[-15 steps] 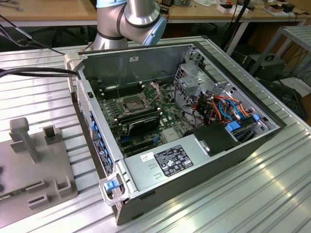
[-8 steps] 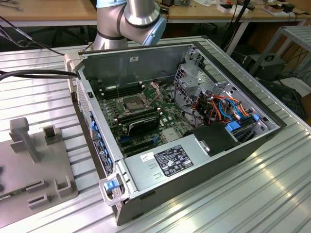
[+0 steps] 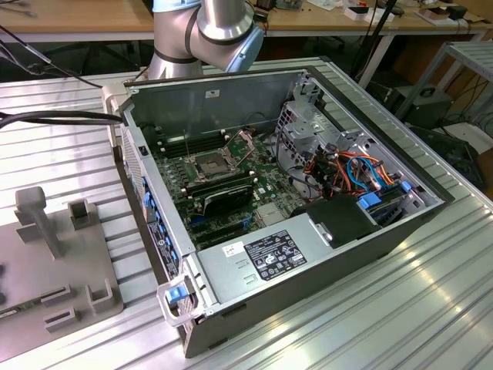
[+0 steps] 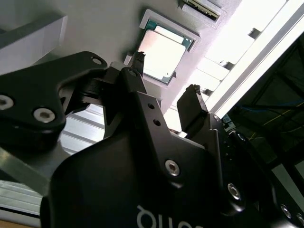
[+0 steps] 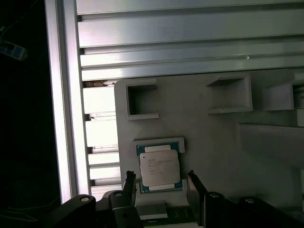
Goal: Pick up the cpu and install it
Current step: 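Pick up the cpu and move it towards the insertion slot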
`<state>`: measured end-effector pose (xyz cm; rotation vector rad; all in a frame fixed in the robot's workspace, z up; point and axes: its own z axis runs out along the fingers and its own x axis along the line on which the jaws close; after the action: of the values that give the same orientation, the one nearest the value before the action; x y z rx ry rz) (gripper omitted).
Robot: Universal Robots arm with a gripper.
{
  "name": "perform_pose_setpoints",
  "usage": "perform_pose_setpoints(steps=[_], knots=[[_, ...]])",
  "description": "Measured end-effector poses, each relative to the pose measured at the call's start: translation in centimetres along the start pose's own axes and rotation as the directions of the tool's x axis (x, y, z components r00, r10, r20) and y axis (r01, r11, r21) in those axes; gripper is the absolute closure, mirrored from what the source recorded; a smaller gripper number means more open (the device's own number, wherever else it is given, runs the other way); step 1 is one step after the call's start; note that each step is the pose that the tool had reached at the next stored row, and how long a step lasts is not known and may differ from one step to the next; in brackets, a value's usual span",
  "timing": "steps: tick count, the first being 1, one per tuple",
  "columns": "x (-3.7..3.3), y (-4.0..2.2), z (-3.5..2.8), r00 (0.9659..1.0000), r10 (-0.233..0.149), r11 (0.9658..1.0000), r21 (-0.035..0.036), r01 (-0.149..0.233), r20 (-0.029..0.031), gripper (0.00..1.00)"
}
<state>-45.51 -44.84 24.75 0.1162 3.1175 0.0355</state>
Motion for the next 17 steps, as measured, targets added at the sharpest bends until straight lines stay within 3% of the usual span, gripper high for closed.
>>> perform_pose_setpoints(steps=[7,17], knots=[[0.01,-0.02,0.63,1.0000,0.000,1.0000,-0.0003,0.000,0.0000,0.44],[0.06,-0.07,2.71,1.0000,0.000,1.0000,-0.0003,0.000,0.0000,0.44]])
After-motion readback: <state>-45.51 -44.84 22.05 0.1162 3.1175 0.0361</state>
